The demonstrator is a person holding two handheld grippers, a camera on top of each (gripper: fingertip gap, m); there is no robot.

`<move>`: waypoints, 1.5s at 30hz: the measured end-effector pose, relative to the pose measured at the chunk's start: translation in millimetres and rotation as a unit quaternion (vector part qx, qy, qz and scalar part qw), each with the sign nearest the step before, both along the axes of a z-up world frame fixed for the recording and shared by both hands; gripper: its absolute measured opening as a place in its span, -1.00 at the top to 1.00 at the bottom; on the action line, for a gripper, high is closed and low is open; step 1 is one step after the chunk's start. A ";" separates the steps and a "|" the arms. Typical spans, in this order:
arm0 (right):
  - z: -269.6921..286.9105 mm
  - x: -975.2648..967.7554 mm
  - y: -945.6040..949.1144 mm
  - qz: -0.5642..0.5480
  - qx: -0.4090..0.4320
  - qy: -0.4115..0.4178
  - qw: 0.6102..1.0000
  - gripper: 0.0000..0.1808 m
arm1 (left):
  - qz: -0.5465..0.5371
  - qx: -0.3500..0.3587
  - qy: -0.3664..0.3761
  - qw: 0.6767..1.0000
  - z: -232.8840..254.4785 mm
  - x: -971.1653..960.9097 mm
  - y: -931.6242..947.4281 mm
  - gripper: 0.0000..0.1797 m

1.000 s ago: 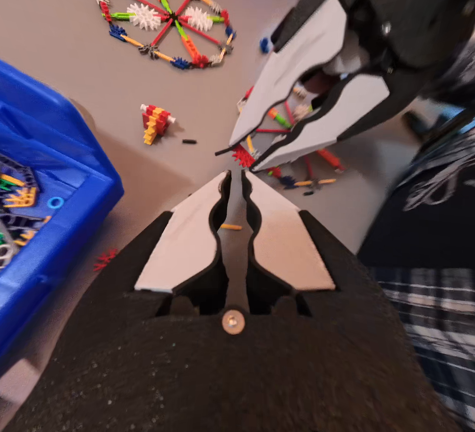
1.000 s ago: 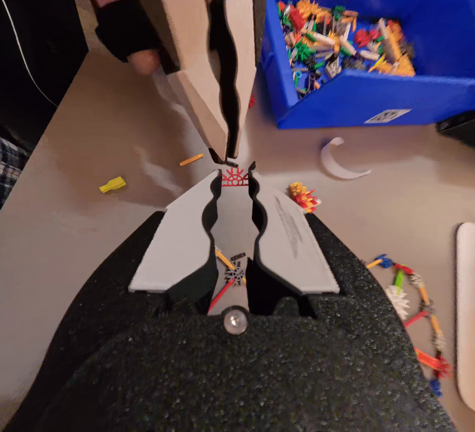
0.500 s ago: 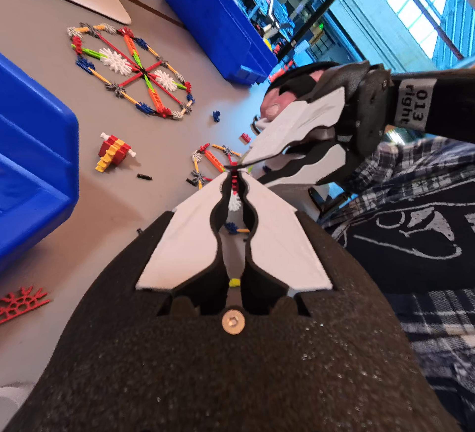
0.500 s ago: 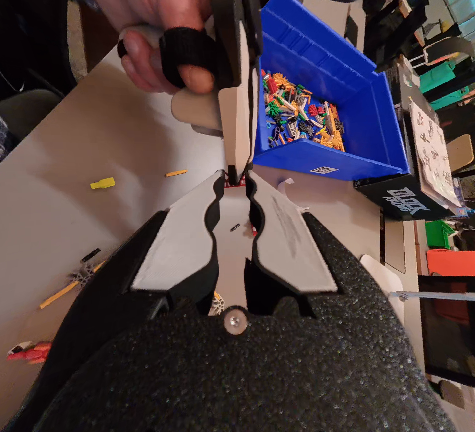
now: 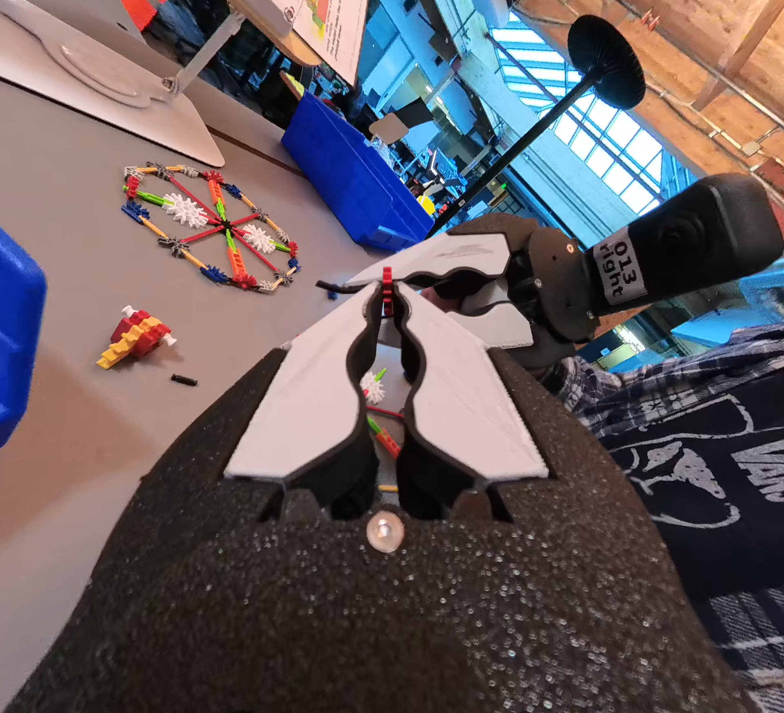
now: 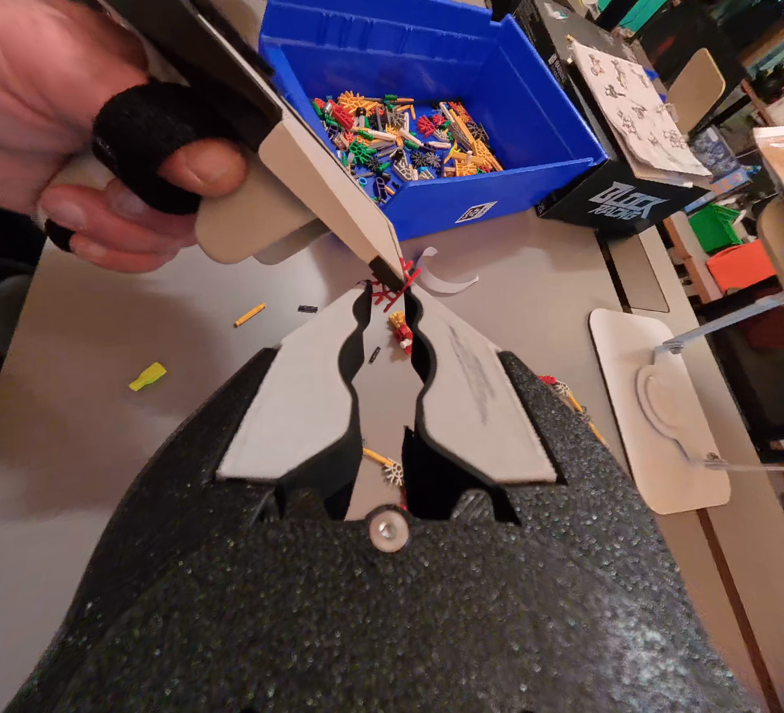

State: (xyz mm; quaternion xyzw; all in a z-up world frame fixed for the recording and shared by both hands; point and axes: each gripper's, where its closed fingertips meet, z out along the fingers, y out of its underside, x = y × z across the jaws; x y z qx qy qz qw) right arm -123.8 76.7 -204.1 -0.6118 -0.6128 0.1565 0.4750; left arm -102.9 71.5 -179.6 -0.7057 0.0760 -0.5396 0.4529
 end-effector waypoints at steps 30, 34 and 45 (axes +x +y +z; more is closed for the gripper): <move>13.9 52.8 -1.6 0.076 0.056 -0.019 0.995 0.90 | -0.086 -0.016 0.000 0.996 12.1 42.5 -14.1 0.92; 3.9 49.4 -6.1 0.103 0.074 -0.062 0.990 0.90 | -0.082 -0.014 0.021 0.996 4.4 43.9 -15.0 0.93; 8.4 38.7 -3.2 0.069 0.067 -0.036 0.995 0.75 | 0.002 -0.022 -0.001 1.000 -2.0 32.3 3.5 0.99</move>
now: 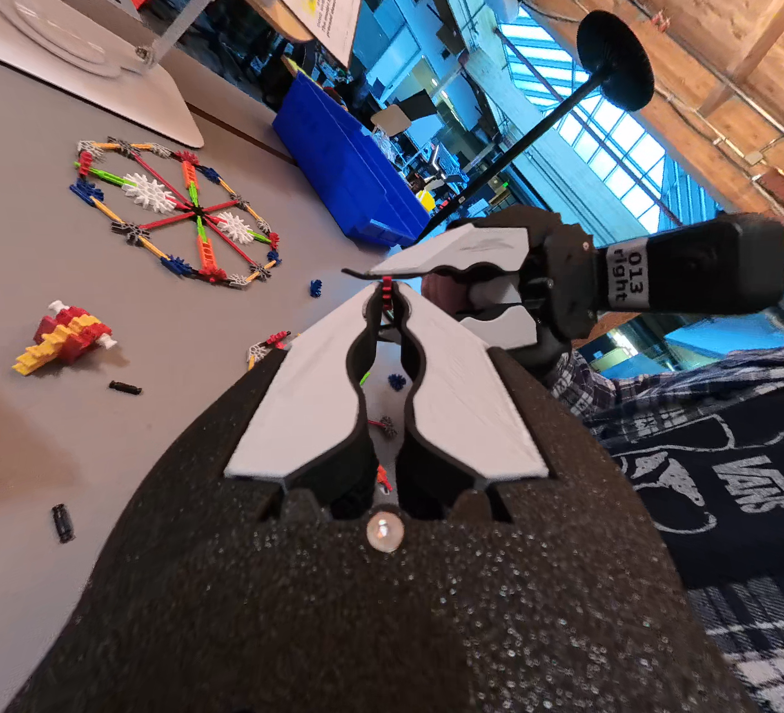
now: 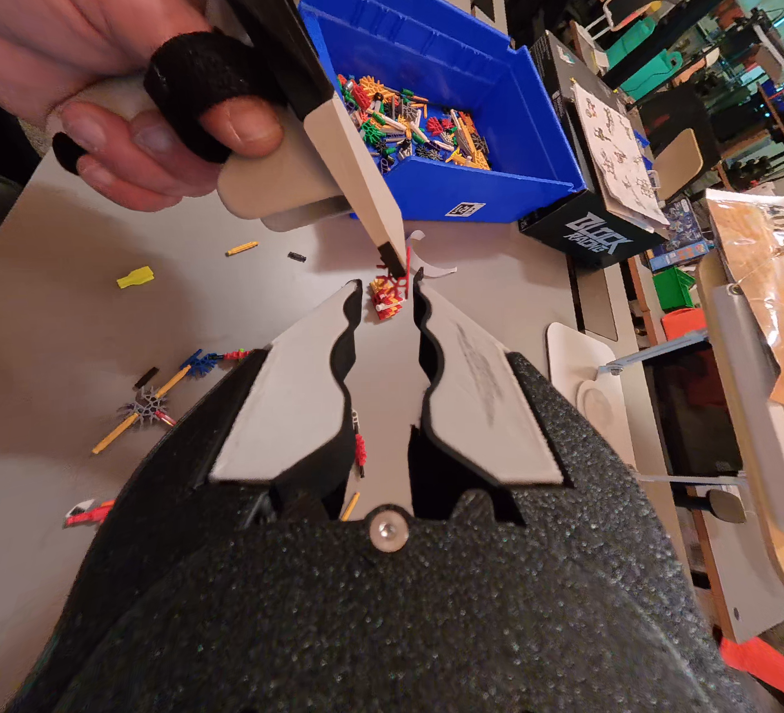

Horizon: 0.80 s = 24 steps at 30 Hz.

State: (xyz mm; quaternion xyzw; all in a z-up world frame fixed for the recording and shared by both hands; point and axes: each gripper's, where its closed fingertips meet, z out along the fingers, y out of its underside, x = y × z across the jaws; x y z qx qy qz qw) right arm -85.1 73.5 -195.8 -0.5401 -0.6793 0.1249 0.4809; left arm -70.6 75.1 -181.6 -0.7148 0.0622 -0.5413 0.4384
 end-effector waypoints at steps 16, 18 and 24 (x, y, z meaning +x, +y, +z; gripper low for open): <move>-71.3 -24.6 3.1 0.079 -0.062 -0.104 0.989 0.86 | 0.044 0.006 0.435 0.899 -112.6 -84.7 -12.1 0.89; -79.8 -31.6 4.3 0.091 -0.068 -0.116 0.987 0.86 | 0.037 0.006 0.458 0.888 -123.2 -85.3 -11.5 0.86; -100.1 -46.0 5.5 0.124 -0.102 -0.139 0.977 0.86 | 0.019 0.006 0.509 0.860 -142.5 -86.8 -8.2 0.95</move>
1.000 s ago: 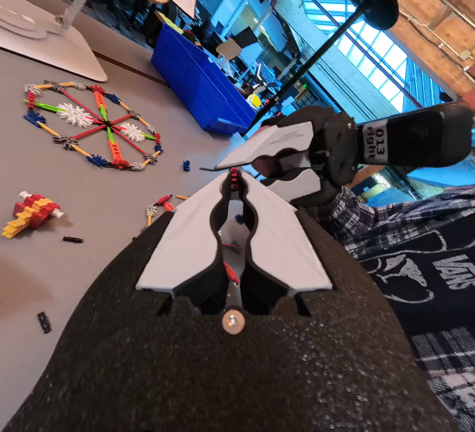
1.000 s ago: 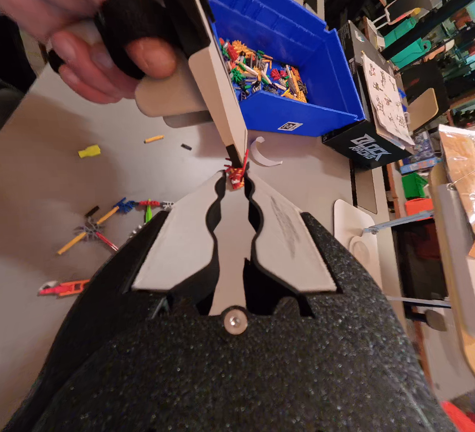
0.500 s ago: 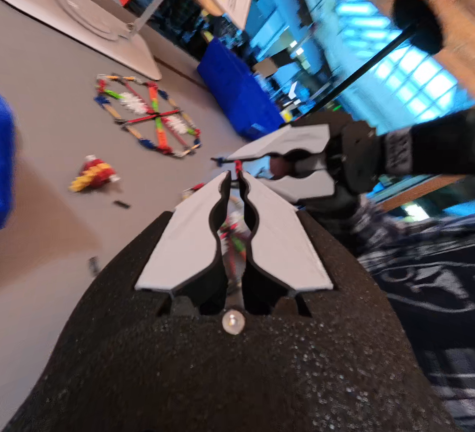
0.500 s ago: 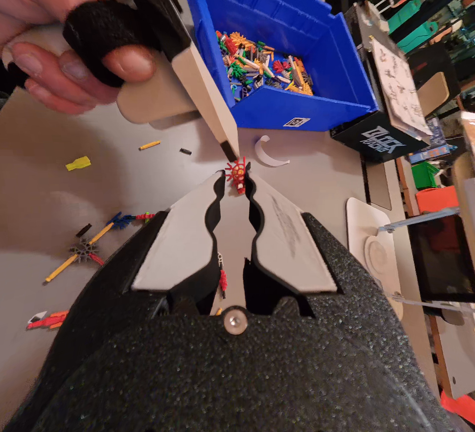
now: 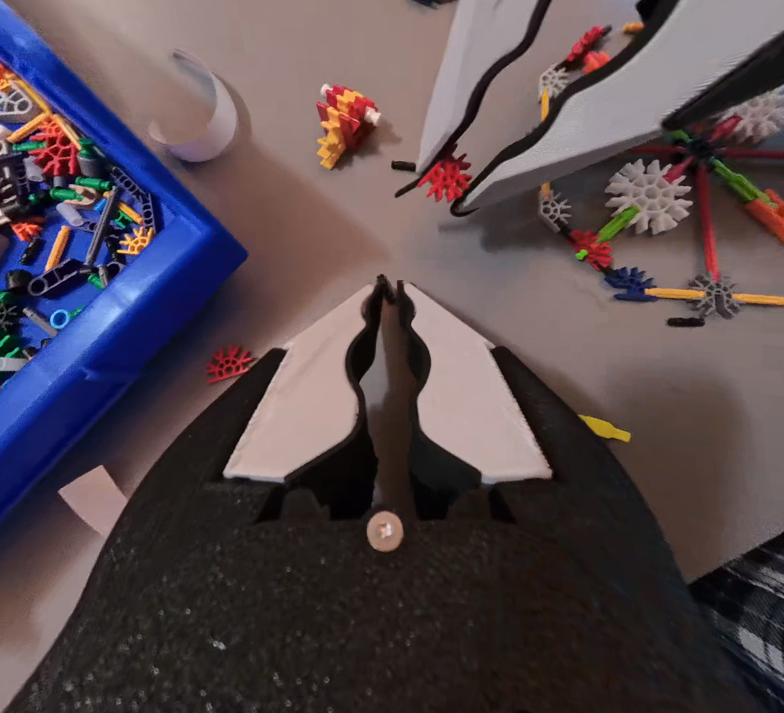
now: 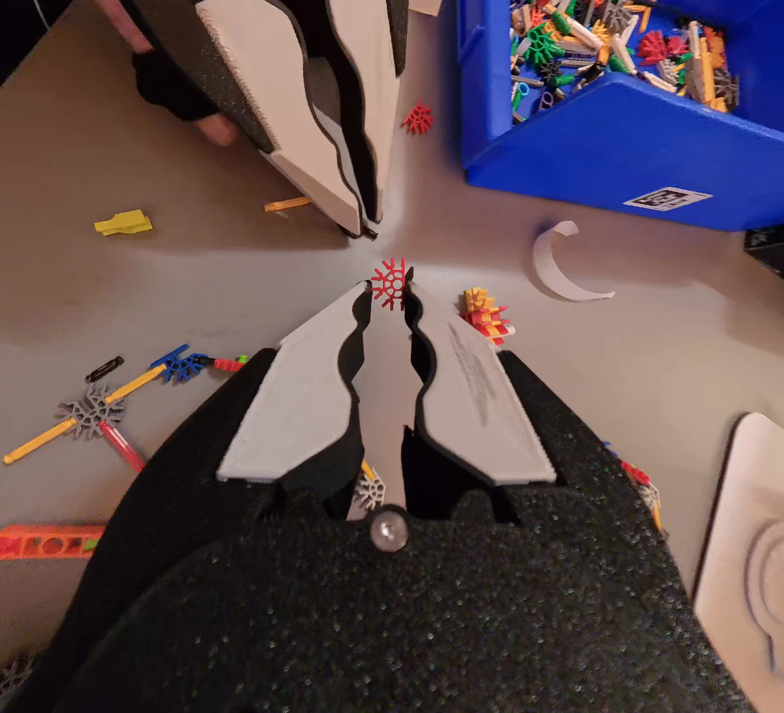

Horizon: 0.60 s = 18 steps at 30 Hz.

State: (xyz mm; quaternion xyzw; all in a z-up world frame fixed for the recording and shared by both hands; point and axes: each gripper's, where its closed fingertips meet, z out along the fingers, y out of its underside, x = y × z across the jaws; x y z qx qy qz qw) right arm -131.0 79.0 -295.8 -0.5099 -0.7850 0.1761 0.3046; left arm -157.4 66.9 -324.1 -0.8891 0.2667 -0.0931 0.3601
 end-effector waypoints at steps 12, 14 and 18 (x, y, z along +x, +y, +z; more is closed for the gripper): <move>-18.8 -8.5 -18.0 0.097 -0.049 -0.048 0.993 0.86 | -0.193 0.014 0.056 0.979 -3.0 3.8 -8.9 0.99; -25.7 -8.1 -16.2 0.109 -0.034 -0.072 0.991 0.86 | -0.225 0.018 0.053 0.973 -2.7 5.4 -10.3 0.99; -29.9 -10.6 -20.7 0.128 -0.041 -0.088 0.987 0.86 | -0.249 0.022 0.039 0.967 -1.8 5.9 -11.1 0.99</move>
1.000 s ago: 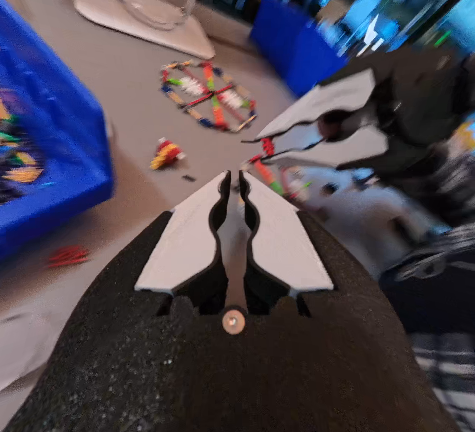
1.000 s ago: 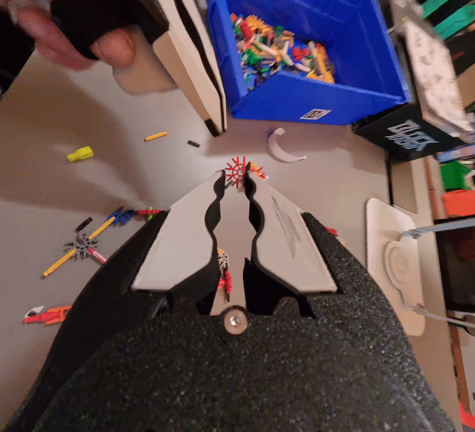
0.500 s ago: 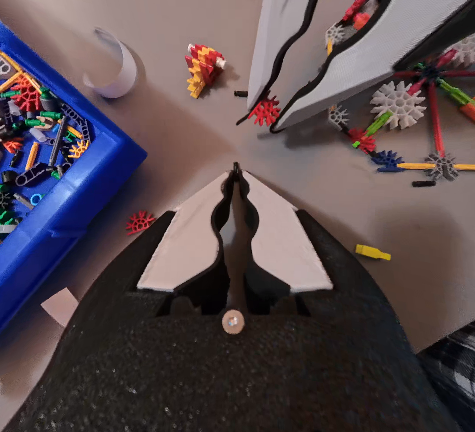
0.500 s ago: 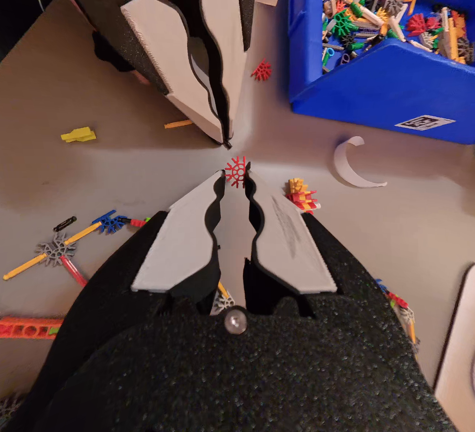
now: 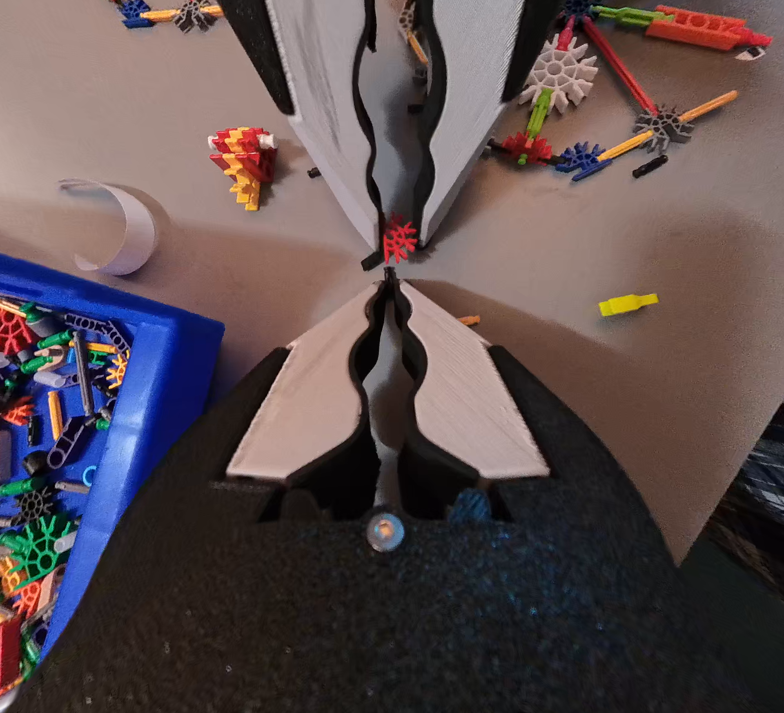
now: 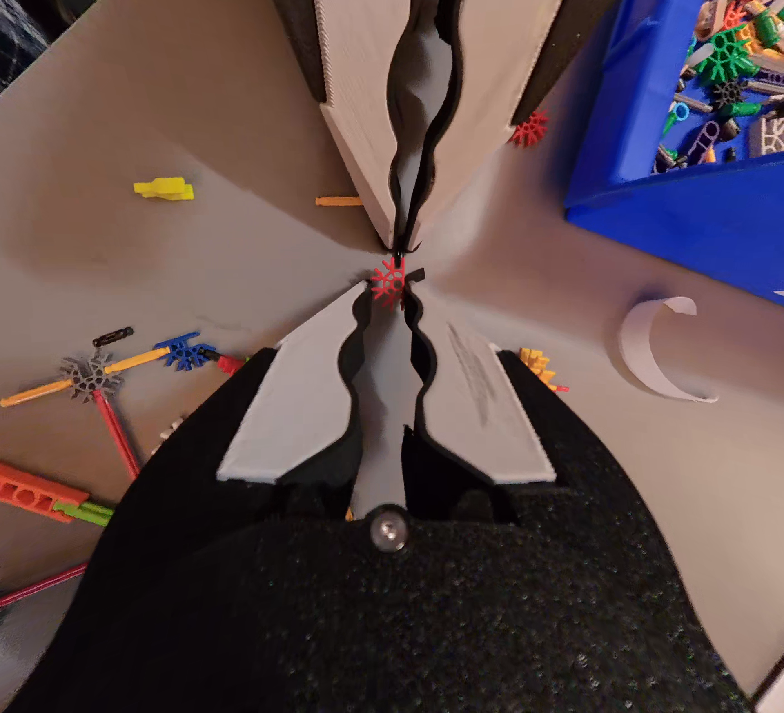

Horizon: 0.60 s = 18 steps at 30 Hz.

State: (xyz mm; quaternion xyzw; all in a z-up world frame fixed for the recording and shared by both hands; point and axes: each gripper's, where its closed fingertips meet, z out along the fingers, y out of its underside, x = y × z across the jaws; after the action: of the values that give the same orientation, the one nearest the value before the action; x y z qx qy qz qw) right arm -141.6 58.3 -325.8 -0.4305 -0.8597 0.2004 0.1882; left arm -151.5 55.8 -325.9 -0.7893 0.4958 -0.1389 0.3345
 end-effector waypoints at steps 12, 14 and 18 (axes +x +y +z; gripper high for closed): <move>-1.7 -1.4 -1.6 -0.004 -0.027 -0.031 0.999 0.85 | -0.018 -0.010 -0.005 1.000 -0.6 -0.2 -1.7 0.99; -1.8 -1.3 -1.6 -0.005 -0.032 -0.040 0.999 0.85 | -0.020 -0.011 -0.004 1.000 -0.9 -1.0 -1.2 0.99; -2.0 -1.3 -1.8 -0.004 -0.032 -0.054 0.998 0.85 | -0.023 -0.013 -0.005 1.000 -1.0 -0.6 -1.5 0.98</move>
State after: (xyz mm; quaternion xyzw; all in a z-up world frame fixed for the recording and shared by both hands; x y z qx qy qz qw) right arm -142.9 56.5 -327.7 -0.4502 -0.8598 0.2037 0.1285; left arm -152.0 54.3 -326.9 -0.7813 0.5104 -0.1563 0.3236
